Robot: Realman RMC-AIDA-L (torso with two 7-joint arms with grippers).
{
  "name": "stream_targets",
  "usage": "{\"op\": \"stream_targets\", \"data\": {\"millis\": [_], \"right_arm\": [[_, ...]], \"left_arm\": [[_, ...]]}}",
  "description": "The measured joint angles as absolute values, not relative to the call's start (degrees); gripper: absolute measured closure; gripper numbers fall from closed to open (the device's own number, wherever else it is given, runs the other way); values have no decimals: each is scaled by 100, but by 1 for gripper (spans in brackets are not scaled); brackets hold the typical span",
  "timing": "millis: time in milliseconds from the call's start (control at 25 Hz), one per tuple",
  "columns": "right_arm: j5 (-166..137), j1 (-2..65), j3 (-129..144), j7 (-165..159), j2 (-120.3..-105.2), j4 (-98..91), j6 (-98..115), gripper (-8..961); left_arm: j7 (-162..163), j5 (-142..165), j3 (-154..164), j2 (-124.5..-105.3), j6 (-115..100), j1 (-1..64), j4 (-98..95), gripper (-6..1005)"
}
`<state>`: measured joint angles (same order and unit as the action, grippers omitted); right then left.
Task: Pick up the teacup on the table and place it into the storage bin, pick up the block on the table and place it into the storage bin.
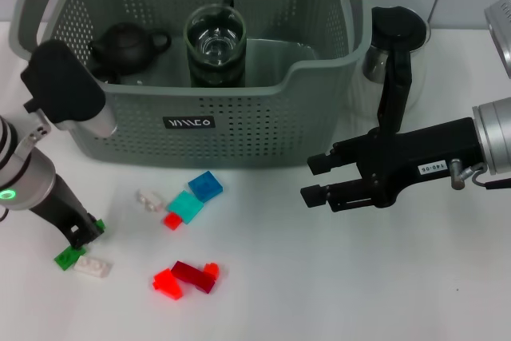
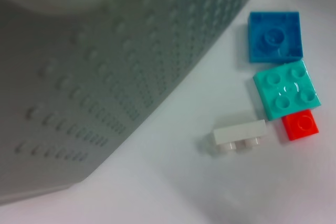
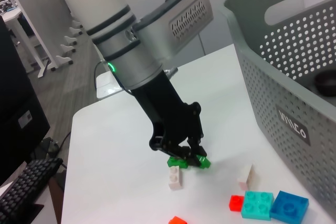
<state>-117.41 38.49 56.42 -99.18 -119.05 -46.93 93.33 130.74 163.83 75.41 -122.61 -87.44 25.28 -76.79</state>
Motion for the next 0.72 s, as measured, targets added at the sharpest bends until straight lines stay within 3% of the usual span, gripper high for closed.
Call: {"op": "stream_targets", "data": {"millis": [480, 720], "right_arm": [[-11723, 3874, 5643, -9906, -11891, -4693, 9344, 343], [-11726, 3894, 5646, -9905, -11892, -4693, 9344, 343]], "left_arm": [[12766, 15884, 6243, -12323, -9887, 2806, -8479, 881], [12195, 14460, 4591, -12143, -11174, 3354, -8529, 884]]}}
